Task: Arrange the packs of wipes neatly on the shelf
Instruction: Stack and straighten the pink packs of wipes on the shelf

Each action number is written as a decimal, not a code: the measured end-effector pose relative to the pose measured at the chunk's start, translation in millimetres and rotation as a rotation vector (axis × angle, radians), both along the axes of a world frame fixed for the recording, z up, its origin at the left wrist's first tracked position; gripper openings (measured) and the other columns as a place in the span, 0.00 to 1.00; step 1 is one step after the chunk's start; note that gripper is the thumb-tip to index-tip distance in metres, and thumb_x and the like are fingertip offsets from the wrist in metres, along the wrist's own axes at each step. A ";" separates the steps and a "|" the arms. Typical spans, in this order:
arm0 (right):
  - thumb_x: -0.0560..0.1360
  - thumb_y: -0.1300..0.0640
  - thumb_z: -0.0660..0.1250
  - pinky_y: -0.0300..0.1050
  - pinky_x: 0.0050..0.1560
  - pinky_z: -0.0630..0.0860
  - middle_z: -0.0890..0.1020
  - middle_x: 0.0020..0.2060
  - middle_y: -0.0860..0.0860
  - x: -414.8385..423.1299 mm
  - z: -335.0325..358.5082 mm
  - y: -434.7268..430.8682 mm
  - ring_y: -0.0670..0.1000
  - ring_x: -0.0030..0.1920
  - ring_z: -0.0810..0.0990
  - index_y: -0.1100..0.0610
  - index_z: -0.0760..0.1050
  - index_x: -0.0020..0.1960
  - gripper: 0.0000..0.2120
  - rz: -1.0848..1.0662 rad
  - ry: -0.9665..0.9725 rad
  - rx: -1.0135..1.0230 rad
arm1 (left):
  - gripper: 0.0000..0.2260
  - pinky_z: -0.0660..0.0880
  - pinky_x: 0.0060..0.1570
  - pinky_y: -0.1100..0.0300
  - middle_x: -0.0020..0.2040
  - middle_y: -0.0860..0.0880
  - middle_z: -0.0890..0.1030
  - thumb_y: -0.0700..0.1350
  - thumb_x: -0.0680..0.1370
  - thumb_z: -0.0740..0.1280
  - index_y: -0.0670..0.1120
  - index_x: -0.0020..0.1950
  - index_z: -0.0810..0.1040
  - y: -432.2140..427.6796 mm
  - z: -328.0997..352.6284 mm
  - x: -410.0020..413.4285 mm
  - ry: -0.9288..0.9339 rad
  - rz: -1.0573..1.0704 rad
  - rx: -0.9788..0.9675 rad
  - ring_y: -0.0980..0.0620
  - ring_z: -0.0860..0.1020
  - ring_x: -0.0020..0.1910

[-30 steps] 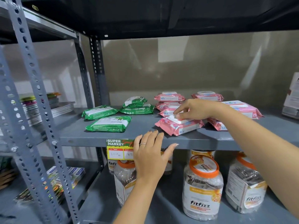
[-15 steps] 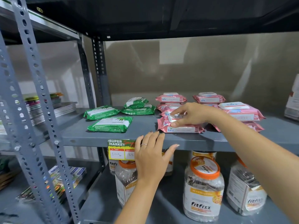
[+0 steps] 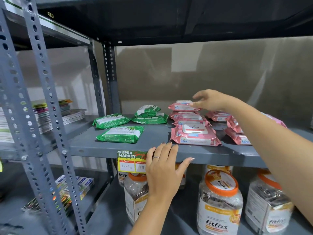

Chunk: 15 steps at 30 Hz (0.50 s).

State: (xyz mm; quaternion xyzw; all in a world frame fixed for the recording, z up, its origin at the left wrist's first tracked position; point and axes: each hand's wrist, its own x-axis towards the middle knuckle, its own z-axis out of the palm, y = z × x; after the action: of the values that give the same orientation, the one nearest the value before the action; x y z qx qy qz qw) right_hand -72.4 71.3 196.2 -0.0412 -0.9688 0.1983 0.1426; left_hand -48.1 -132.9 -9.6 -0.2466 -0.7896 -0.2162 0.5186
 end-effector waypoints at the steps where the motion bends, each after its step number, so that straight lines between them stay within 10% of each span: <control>1: 0.73 0.43 0.68 0.51 0.66 0.70 0.74 0.68 0.52 -10.7 1.9 4.1 0.55 0.63 0.75 0.53 0.69 0.70 0.29 -0.024 -0.035 0.047 | 0.23 0.66 0.65 0.53 0.57 0.51 0.82 0.65 0.78 0.62 0.48 0.58 0.81 0.1 -0.1 -0.1 0.000 0.002 -0.001 0.51 0.78 0.59; 9: 0.68 0.39 0.71 0.58 0.73 0.59 0.59 0.77 0.50 -53.1 -19.4 7.2 0.57 0.74 0.61 0.50 0.63 0.74 0.38 -0.038 -0.312 0.151 | 0.23 0.67 0.65 0.53 0.57 0.51 0.83 0.65 0.78 0.63 0.47 0.57 0.82 0.2 -3.0 -4.4 0.036 -0.017 0.009 0.52 0.79 0.59; 15: 0.70 0.47 0.72 0.55 0.69 0.66 0.65 0.73 0.52 -60.1 -29.8 5.8 0.57 0.68 0.69 0.49 0.68 0.70 0.30 -0.015 -0.313 0.234 | 0.23 0.69 0.64 0.52 0.57 0.51 0.83 0.65 0.78 0.63 0.47 0.57 0.82 1.3 -3.7 -5.2 0.044 -0.018 0.020 0.52 0.79 0.59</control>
State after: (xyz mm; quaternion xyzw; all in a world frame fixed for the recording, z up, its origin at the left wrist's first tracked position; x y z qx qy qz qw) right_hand -132.5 77.1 166.4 -0.0619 -0.9953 0.0744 -0.0046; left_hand -53.3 -131.6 -13.3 -0.2533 -0.7735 -0.2236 0.5363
